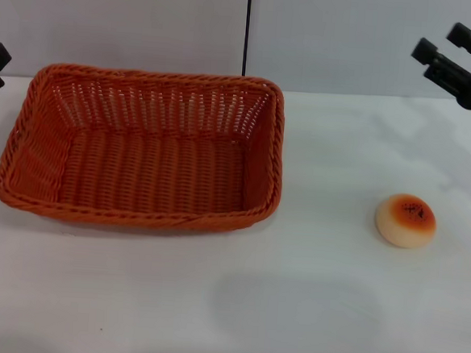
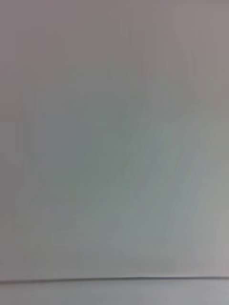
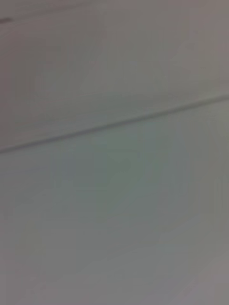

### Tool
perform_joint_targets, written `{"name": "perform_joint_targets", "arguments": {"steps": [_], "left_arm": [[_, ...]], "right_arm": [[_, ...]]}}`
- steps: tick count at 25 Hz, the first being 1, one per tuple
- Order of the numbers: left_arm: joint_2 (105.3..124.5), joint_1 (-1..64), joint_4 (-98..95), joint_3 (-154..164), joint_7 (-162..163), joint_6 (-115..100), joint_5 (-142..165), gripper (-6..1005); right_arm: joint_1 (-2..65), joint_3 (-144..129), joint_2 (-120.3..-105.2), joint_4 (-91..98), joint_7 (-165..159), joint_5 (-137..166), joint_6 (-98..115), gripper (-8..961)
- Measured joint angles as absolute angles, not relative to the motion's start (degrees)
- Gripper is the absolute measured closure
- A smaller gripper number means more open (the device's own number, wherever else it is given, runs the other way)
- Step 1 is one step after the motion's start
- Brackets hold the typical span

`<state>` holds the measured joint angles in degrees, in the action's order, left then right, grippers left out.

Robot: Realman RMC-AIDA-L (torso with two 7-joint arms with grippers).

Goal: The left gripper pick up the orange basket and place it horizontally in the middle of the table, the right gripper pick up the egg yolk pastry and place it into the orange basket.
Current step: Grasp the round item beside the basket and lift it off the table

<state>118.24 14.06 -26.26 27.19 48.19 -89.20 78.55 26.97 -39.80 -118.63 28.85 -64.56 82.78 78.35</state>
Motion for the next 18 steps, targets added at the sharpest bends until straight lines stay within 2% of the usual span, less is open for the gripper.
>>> {"name": "perform_joint_targets", "arguments": {"steps": [3,5,18], "left_arm": [[118.24,14.1,-26.3,27.2,48.2,-89.2,78.6,191],[118.31,14.0,-16.7,27.0,36.3,-90.9,71.9,191],[118.03,13.9,-15.0,26.9,31.6,-90.2,70.8,192]], "right_arm": [[27.4,-40.7,-118.62,32.2,-68.3,85.2,78.1,170],[27.7,-41.6,-118.67,37.3,-75.9,89.2,78.1,170],[28.8,-43.7,-118.63,61.4,-113.5,118.2,86.7,171]]}}
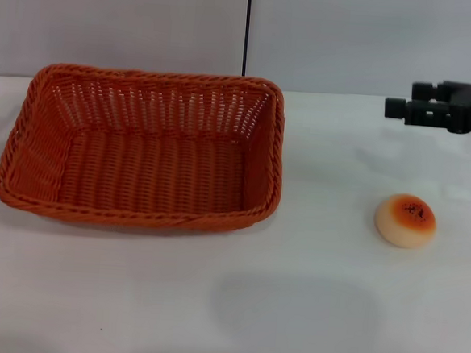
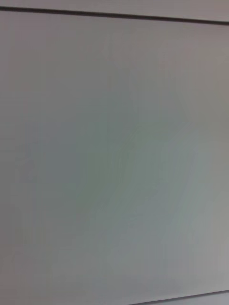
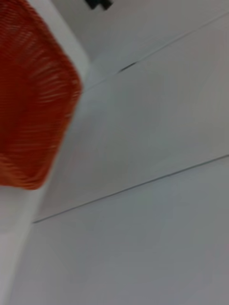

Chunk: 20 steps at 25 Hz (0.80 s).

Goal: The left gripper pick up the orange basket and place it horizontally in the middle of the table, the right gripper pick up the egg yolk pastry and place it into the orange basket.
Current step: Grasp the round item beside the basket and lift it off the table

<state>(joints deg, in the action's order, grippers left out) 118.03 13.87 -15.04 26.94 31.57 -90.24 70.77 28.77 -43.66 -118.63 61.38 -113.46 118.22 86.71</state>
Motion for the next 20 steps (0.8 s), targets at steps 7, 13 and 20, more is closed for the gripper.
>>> {"name": "perform_joint_targets", "arguments": {"steps": [7,13,20], "left_arm": [[118.10,14.4,-14.9,27.2,30.6,-89.4,70.7,192],[118.09,13.8,-14.8,27.4,30.8,-89.8,70.9,193],[117.99,13.3,-14.8,27.4,31.3,-90.7,70.7,194]], "right_arm": [[34.6,-42.1,-116.04,65.5,-133.5,137.3,96.4,171],[38.8,-42.1,-114.78,62.7,-138.2,146.2,102.8,171],[41.6,-43.2,-114.42,55.2,-139.1,147.1,104.7,170]]}}
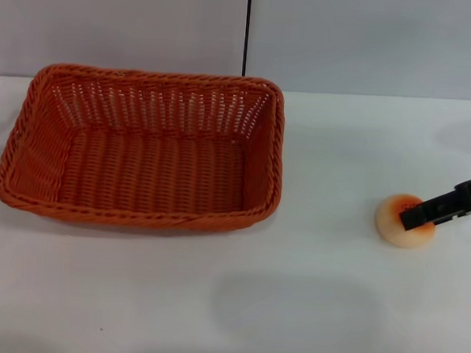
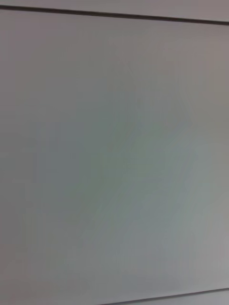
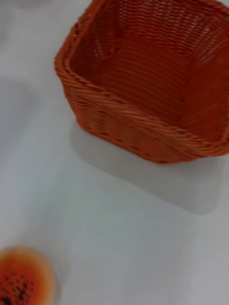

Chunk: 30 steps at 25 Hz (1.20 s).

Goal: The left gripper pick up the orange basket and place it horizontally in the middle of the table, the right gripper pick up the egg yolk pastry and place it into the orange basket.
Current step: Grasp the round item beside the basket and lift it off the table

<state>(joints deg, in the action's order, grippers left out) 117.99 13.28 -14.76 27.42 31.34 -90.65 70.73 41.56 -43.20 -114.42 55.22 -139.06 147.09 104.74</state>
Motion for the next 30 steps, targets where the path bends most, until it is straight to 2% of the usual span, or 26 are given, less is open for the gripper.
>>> {"name": "perform_joint_targets", "arguments": {"steps": [6,17,23,30], "left_arm": [[117.92,12.9,-14.8,27.4,31.7,-91.0,70.9,194],[118.18,12.9,-14.0,27.4,31.7,-91.1,71.0,193],[118.20,12.9,-12.8,27.5,31.2,-92.7,71.0,193],[118.27,12.9,-12.0,27.7,30.9,-93.0,71.0,193]], "right_arm": [[41.5,-45.6,-114.97,52.4,-140.4,151.0,101.0,171],[40.7,-45.4,-114.65,54.6,-142.9,155.5,98.8,170],[40.8,-46.2,-115.84,53.6,-139.4,155.5,94.4,171],[41.3,-46.5,-116.16,52.1,-137.7,155.1,92.4,173]]}}
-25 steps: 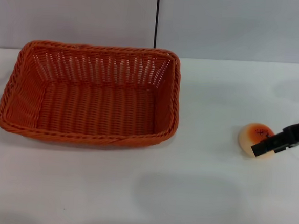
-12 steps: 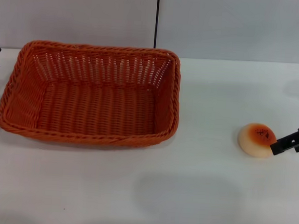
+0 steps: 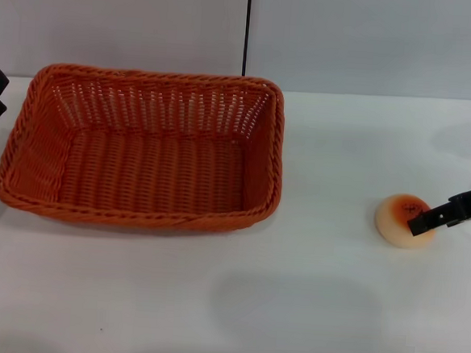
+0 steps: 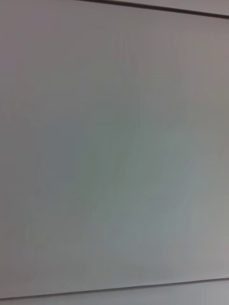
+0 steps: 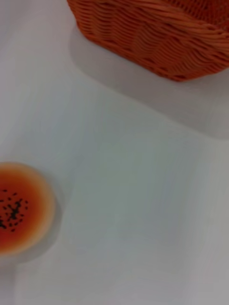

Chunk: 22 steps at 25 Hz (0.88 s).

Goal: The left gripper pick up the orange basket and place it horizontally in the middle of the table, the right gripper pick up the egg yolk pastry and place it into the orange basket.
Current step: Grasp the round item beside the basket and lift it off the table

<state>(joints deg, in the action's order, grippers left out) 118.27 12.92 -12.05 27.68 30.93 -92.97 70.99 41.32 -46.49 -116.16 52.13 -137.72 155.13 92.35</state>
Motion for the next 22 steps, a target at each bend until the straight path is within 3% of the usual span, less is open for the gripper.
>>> {"name": "perform_joint_targets", "arguments": {"steps": [9,22], "left_arm": [[118.49,14.2,-11.1,27.6,30.6,-92.9,70.8,194],[118.56,16.4,-6.2,26.8,25.5,-93.7,70.7,195]], "right_arm": [[41.4,-46.5,-116.87,51.9,-135.5,153.4,89.9,179],[38.7,-46.0,-117.73,51.3,-132.0,145.9,84.1,688]]}}
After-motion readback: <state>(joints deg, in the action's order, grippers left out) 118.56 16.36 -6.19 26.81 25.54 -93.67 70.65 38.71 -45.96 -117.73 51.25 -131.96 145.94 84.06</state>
